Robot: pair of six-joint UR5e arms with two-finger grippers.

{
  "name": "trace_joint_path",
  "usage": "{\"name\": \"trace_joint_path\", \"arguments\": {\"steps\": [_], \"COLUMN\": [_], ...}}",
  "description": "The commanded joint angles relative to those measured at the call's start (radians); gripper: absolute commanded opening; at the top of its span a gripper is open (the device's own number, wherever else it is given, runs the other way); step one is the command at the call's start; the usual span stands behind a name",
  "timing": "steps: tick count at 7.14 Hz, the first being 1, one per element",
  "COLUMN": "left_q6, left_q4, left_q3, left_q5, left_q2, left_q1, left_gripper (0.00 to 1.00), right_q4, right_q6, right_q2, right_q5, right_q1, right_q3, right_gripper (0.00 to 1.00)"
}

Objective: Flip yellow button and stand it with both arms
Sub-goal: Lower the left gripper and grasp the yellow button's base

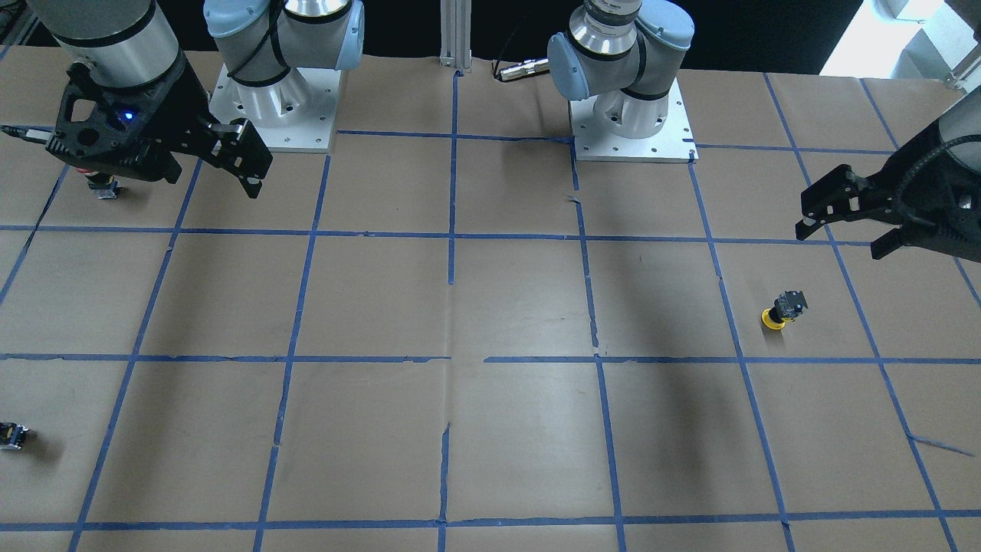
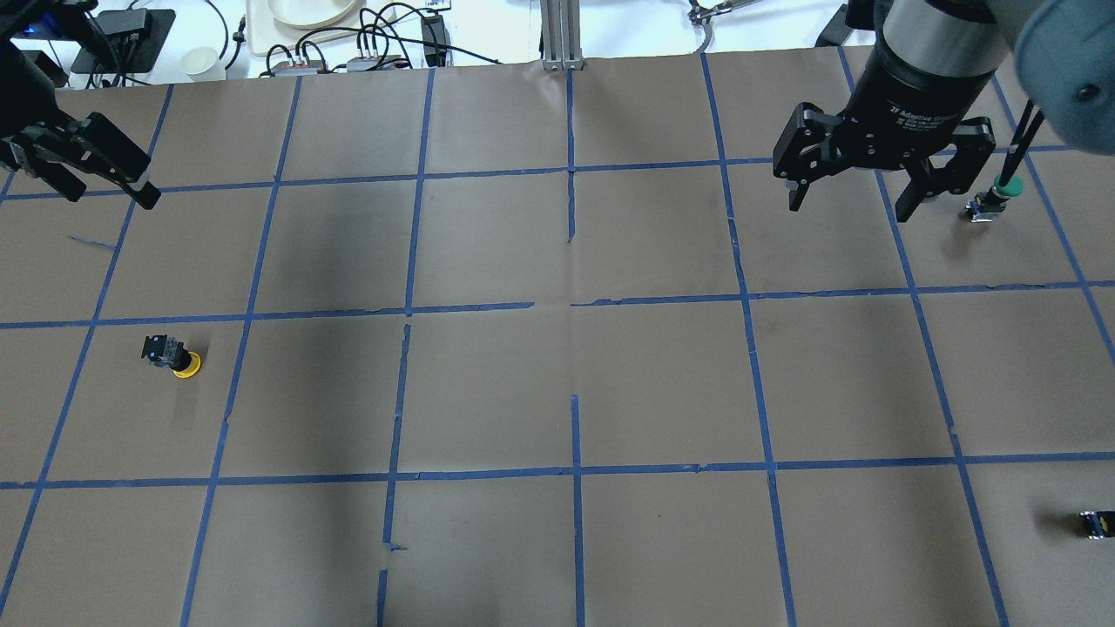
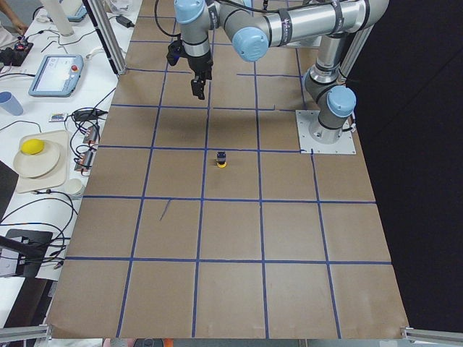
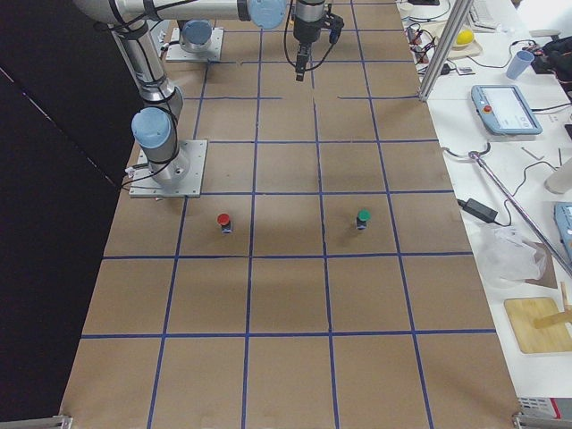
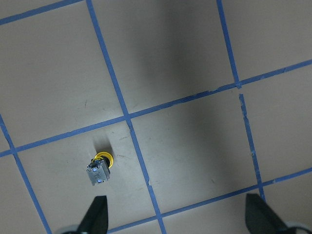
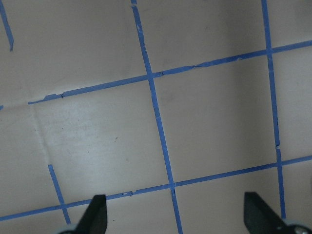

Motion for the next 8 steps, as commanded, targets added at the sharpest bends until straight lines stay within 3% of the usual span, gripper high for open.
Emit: {"name": "trace_joint_path", "arguments": {"steps": [1, 3, 4, 6, 8], "left_q6": [-0.129, -0.16, -0.152, -0.136, -0.143], "left_q4": [0.043, 0.091, 0.182, 0.54, 0.71], "left_q3": [-0.026, -0.068, -0.151, -0.383, -0.509], "left_q5": [0.006, 0.105, 0.107, 0.11, 0.097], "left_q2": [-0.106, -0.192, -0.197, -0.179, -0.191], "left_q1": [0.04, 0.11, 0.156, 0.169, 0.167], "left_gripper": [0.98, 0.92, 0.9, 0.94, 0.94], "right_q4": [-0.089, 0.029, 0.037, 0.13, 0.117], "right_q6": [-0.004, -0.009, -0.012, -0.012, -0.003], "right_q2": [0.0, -0.042, -0.074, -0.125, -0.13], "right_q5": [-0.01, -0.004, 0.0, 0.061, 0.065], "right_q1": [-0.002, -0.007, -0.007, -0.001, -0.01], "right_q3": [0.011, 0.015, 0.018, 0.044, 0.051], "right_gripper": [1.0, 1.0, 1.0, 1.0, 1.0]}}
